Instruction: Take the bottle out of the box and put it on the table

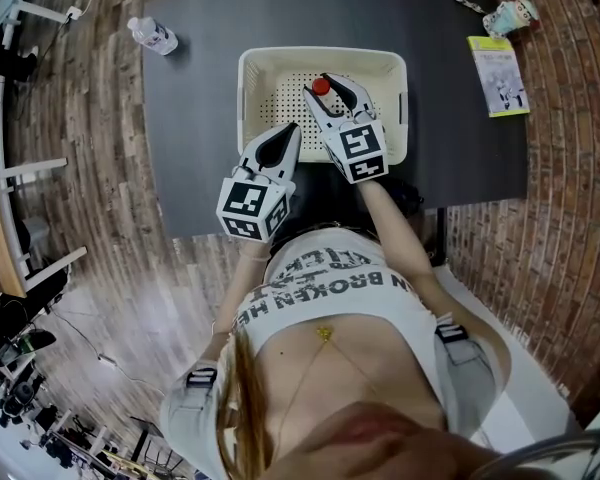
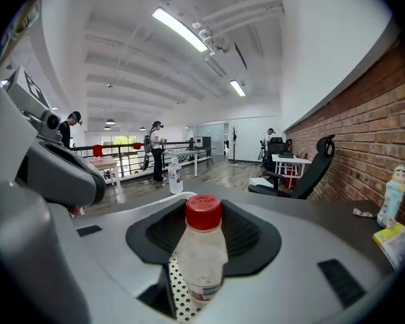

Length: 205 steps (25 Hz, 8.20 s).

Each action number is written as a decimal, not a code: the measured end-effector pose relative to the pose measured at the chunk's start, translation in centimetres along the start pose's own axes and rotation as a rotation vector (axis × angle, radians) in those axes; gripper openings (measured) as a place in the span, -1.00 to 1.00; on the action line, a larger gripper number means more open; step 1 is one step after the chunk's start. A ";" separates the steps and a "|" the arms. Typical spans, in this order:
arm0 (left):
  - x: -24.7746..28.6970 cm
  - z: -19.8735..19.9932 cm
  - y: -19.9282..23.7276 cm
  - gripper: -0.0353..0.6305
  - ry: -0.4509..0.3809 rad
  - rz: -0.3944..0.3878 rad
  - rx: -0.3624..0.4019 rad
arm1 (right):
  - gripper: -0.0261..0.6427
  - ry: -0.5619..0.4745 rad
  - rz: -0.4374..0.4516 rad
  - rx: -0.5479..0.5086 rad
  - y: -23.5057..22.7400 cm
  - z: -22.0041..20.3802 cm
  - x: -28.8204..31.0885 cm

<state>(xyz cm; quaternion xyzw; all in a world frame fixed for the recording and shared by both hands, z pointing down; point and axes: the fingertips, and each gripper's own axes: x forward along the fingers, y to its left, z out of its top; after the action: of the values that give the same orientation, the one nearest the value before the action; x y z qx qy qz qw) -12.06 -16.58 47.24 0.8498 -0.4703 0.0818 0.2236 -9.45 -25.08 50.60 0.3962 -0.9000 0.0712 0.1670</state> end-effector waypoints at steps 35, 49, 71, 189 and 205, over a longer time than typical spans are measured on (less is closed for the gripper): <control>-1.5 0.2 -1.9 -0.88 -0.041 -0.009 0.010 | -0.46 -0.038 0.111 0.011 0.4 3.8 -2.9; -2.4 0.0 -1.7 -0.88 -0.054 0.012 0.010 | -0.46 -0.130 0.184 -0.078 1.5 12.8 -7.1; -3.1 -0.1 -2.0 -0.88 -0.063 0.017 0.019 | -0.46 -0.139 0.197 -0.099 2.4 15.5 -9.6; 2.0 -5.5 -11.4 -0.88 0.008 0.120 -0.058 | -0.46 0.126 -0.142 0.087 -21.0 -8.2 -19.8; 2.9 -5.6 -12.1 -0.88 0.010 0.100 -0.060 | -0.44 0.041 -0.145 0.077 -20.6 -8.3 -20.1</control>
<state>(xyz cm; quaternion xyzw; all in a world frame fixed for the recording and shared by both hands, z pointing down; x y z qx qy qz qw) 0.03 -10.68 49.59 0.8176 -0.5134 0.0832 0.2469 20.45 -23.03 51.13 0.4648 -0.8620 0.1015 0.1749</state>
